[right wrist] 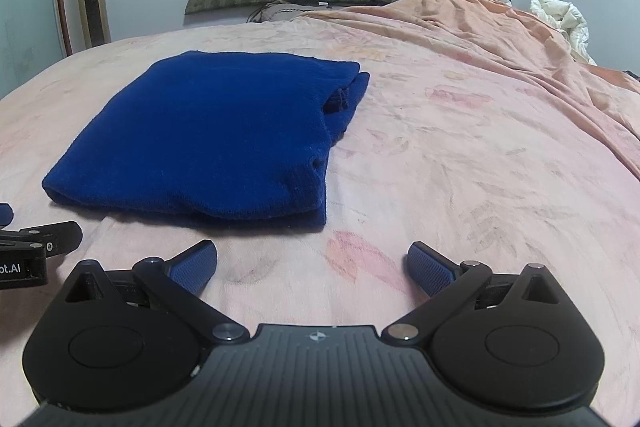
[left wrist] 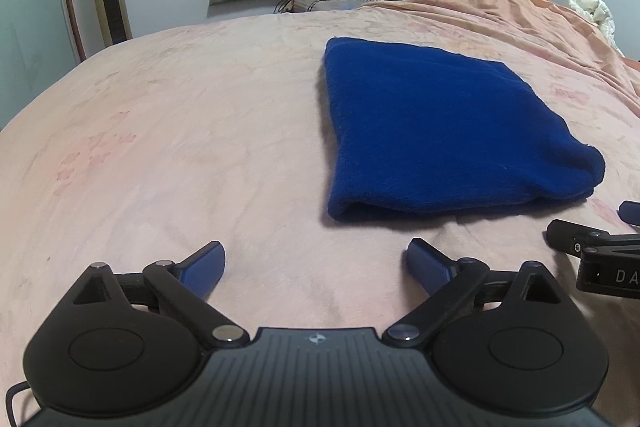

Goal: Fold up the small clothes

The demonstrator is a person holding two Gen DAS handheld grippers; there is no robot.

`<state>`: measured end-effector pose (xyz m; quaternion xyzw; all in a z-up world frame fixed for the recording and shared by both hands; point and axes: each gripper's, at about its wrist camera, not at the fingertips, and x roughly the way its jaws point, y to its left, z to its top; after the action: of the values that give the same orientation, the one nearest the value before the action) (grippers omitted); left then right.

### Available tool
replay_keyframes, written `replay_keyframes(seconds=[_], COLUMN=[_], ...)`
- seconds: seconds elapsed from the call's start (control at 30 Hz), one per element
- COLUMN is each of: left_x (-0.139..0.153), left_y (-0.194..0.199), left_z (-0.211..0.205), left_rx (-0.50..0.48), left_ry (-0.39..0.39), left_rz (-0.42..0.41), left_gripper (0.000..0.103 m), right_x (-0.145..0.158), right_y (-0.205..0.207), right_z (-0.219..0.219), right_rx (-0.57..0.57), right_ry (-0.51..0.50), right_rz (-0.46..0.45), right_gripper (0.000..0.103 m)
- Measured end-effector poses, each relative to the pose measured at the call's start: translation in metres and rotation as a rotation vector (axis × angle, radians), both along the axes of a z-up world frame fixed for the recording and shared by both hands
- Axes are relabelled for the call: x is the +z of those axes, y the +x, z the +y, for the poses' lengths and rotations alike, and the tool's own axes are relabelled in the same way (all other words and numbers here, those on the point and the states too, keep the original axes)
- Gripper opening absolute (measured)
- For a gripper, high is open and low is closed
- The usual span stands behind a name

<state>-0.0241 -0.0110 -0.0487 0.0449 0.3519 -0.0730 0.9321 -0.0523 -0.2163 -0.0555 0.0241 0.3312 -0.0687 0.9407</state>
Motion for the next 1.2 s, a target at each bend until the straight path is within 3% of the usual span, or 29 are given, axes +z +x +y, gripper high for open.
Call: replay_keyframes(seconds=[1.07, 1.2], left_x=[0.0014, 0.0038], left_y=[0.0006, 0.0012], left_z=[0.0007, -0.0001], left_rx=[0.013, 0.005], left_ry=[0.003, 0.019], left_rz=[0.018, 0.025], left_gripper=[0.103, 0.103], right_x=[0.0007, 0.005], right_y=[-0.0036, -0.0087], right_z=[0.0007, 0.0], right_rx=[-0.008, -0.037], right_ry=[-0.004, 0.043], right_rz=[-0.008, -0.005], right_gripper=[0.103, 0.103])
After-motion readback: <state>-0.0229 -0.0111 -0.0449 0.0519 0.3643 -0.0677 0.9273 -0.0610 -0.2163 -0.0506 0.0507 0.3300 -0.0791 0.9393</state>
